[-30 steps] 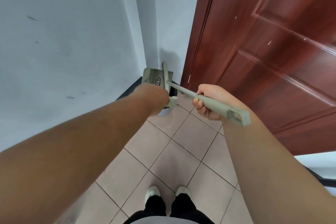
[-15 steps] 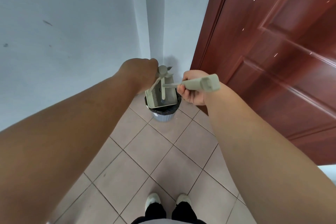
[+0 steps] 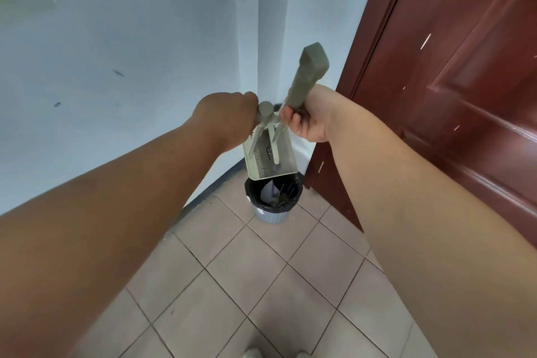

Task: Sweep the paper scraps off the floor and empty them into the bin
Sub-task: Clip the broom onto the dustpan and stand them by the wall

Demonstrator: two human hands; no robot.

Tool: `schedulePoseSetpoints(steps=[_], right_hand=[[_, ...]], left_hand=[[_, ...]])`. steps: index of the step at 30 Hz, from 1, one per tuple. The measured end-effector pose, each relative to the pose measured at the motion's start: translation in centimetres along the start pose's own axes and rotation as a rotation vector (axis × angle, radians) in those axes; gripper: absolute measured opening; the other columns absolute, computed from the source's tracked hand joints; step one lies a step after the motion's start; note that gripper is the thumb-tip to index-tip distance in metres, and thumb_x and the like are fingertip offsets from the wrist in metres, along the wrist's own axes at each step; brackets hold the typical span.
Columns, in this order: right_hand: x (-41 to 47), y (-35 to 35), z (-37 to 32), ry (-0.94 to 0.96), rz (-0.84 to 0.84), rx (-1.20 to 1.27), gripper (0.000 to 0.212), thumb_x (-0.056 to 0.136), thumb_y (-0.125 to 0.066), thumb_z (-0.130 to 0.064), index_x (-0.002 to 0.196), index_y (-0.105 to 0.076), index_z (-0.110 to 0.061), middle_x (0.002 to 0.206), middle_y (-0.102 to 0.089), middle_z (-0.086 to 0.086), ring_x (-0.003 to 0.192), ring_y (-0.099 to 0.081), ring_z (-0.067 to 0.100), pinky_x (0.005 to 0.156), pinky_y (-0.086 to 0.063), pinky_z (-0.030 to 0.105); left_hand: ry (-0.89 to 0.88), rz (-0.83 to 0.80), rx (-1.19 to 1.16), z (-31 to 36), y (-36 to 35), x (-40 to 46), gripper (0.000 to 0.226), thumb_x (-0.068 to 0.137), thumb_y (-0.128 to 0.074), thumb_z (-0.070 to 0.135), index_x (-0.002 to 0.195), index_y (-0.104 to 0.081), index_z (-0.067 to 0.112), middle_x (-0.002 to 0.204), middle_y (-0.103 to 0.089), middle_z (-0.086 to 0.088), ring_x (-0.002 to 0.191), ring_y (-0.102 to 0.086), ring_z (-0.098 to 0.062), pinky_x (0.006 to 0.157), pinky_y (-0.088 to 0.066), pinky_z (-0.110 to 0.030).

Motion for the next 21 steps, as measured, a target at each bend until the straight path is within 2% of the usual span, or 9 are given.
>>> schedulePoseSetpoints(steps=[5, 14, 18, 21], right_hand=[[0.6, -1.3, -2.6, 0.011, -0.038, -0.024, 0.018, 0.095, -0.035, -0.013, 0.082, -0.047, -0.008, 0.044, -0.051, 0.005, 0.026, -0.049, 0.007, 0.026, -0.036, 0.01], [3.0, -1.7, -7.2, 0.03, -0.113, -0.271, 0.022, 0.092, -0.037, -0.014, 0.073, -0.049, -0.008, 0.04, -0.051, 0.001, 0.027, -0.046, 0.005, 0.029, -0.038, 0.01], [4.3, -1.7, -8.7, 0.115, -0.137, -0.426, 0.019, 0.091, -0.04, -0.018, 0.079, -0.051, -0.009, 0.038, -0.052, -0.001, 0.03, -0.043, 0.007, 0.033, -0.039, 0.011], [5.7, -1.8, -9.4, 0.19, -0.16, -0.494, 0.03, 0.093, -0.043, -0.026, 0.072, -0.054, -0.009, 0.045, -0.051, 0.002, 0.039, -0.041, 0.012, 0.039, -0.04, 0.017]], left_hand=[[0.009, 0.027, 0.038, -1.2, 1.4, 1.3, 0.023, 0.096, -0.041, 0.028, 0.097, -0.048, 0.006, 0.059, -0.034, 0.0, 0.059, -0.047, -0.027, 0.054, -0.038, -0.032], [0.103, 0.031, 0.038, -2.9, 2.5, 5.3, 0.025, 0.095, -0.043, 0.033, 0.098, -0.049, 0.008, 0.06, -0.035, 0.003, 0.061, -0.049, -0.026, 0.056, -0.039, -0.032], [0.139, 0.016, 0.035, -3.6, 2.4, 6.4, 0.026, 0.095, -0.043, 0.037, 0.096, -0.047, 0.011, 0.06, -0.035, 0.004, 0.062, -0.048, -0.025, 0.057, -0.04, -0.032], [0.189, 0.024, 0.051, -4.7, 2.5, 7.0, 0.026, 0.094, -0.043, 0.039, 0.091, -0.043, 0.013, 0.06, -0.035, 0.004, 0.061, -0.048, -0.024, 0.057, -0.04, -0.032]])
Point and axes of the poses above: each hand's wrist, its own x-axis towards the middle knuckle, its own y-axis out of the back of the hand, z = x × y, the point moved 4 cm from there along x, towards the middle knuckle
